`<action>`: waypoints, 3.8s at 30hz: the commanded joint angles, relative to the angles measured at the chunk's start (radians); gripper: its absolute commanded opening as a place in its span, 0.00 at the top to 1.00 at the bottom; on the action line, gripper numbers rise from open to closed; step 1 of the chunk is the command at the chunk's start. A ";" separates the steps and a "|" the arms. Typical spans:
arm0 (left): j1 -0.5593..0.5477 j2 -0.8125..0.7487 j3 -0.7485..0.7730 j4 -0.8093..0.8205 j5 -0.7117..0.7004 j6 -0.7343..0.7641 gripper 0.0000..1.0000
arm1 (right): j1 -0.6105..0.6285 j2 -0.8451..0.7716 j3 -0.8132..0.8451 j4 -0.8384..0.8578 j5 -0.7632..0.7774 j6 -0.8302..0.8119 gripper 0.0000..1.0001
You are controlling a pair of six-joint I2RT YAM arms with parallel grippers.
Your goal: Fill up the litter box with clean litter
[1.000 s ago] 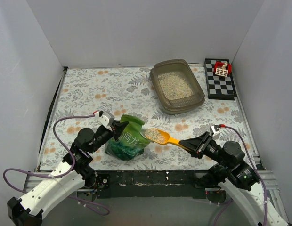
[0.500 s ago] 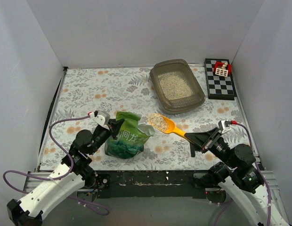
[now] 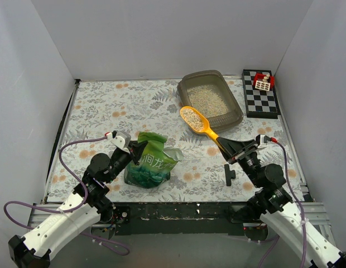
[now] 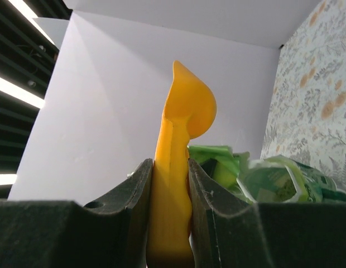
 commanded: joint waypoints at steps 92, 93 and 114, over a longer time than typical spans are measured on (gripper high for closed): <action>0.292 0.349 0.046 0.327 0.788 0.082 1.00 | -0.119 0.759 1.285 -1.402 -0.430 -1.351 0.99; 0.291 0.349 0.044 0.328 0.788 0.082 1.00 | -0.117 0.751 1.277 -1.398 -0.422 -1.350 0.99; 0.262 0.321 -0.002 0.370 0.806 0.051 1.00 | -0.051 0.844 1.107 -1.160 -0.425 -1.232 0.99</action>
